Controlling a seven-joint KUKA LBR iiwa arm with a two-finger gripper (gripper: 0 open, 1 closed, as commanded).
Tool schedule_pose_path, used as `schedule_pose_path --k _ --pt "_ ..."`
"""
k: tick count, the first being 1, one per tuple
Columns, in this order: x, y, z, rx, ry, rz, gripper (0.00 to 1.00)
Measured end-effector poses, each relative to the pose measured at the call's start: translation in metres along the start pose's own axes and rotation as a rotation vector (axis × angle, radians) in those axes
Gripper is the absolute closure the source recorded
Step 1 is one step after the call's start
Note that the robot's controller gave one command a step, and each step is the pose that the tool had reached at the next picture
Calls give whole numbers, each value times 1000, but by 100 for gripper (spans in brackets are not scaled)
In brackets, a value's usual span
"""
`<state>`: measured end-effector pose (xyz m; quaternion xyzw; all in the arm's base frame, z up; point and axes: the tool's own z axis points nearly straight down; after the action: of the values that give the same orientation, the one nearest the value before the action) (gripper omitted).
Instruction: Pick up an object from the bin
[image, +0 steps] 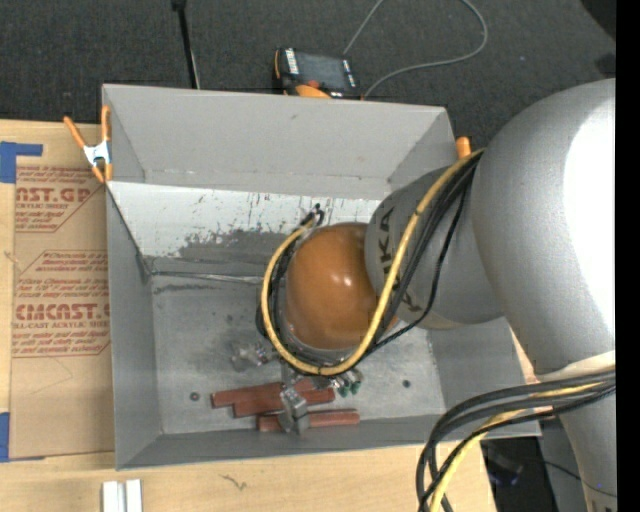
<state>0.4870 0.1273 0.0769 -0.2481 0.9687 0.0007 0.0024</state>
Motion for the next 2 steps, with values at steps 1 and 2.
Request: schedule_pose_path --k 1,2 --pt "-1 0 -1 0 -4 1 100" --pt "-7 -2 -4 6 -26 1 0"
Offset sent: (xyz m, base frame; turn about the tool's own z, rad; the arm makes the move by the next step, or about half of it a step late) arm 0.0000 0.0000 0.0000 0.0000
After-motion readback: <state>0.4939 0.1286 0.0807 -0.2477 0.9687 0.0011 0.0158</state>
